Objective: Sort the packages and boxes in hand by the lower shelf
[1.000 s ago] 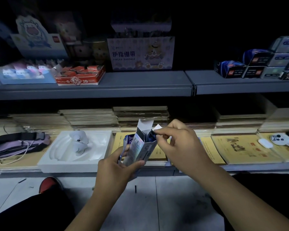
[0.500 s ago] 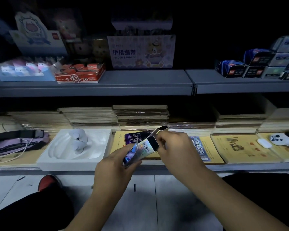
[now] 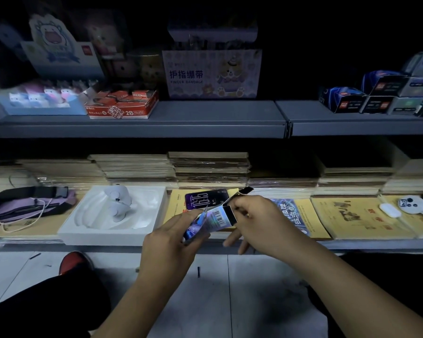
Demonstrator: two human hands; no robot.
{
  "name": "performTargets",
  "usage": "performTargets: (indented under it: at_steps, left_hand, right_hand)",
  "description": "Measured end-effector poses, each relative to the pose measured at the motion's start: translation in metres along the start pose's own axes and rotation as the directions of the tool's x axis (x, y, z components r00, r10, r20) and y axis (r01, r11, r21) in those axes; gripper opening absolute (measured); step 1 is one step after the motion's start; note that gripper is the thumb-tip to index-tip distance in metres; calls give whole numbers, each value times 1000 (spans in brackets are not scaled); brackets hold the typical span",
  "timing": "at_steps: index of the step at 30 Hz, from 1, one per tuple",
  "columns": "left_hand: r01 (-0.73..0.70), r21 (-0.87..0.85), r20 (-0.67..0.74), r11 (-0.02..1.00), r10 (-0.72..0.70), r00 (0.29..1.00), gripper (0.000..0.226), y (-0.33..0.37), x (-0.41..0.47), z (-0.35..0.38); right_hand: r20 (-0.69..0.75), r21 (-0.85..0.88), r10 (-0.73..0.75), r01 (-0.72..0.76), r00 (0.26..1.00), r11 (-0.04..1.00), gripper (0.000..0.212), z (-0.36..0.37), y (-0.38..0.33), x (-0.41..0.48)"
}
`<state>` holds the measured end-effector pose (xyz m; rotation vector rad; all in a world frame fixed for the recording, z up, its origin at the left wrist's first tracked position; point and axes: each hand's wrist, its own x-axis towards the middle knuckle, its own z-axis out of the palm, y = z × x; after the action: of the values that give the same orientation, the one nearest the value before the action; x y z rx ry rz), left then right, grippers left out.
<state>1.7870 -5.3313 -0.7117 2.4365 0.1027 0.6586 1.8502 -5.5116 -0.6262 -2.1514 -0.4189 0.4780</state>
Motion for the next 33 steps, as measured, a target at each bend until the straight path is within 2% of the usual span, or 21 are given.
performTargets:
  at_steps: [7,14,19,21,23,25,27,31,33]
  left_hand:
    - [-32,-28,-30,999,32,999,44,2,-2,-4]
    - [-106,-44,-93,993,101,990,43,3,-4,-2]
    - [-72,-63,-52,995,69,996,48,0,-3,-1]
    - [-3,-138,-21,990,0,1000,45,1,-2,1]
    - [77,-221,16,972,-75,997,43,6,0,2]
    - [133,-294,65,947,-119,991,46,11,2,3]
    - [201,-405,115,892,-168,979,54,12,4,5]
    - [331,-576,201,747,-263,944,52,15,5,5]
    - [373,-616,250,694,-277,928,53,15,6,6]
  right_hand:
    - [106,224,50,-73,993,972,36,-4,-7,-3]
    - [183,303,68,-122,981,945,37,-9,-10,-9]
    - [164,239,57,-95,985,966,36,-6,-10,-8]
    - [79,169,22,-35,997,985,32,-2,-4,-5]
    - [-74,-11,-75,75,994,997,27,1,4,-1]
    - [-250,-273,-274,204,929,940,22,1,12,3]
    - [-346,-421,-477,321,808,849,19,3,18,6]
    - [-476,-506,-654,425,588,750,7,10,15,7]
    - [-518,-489,-663,450,540,748,7,9,11,5]
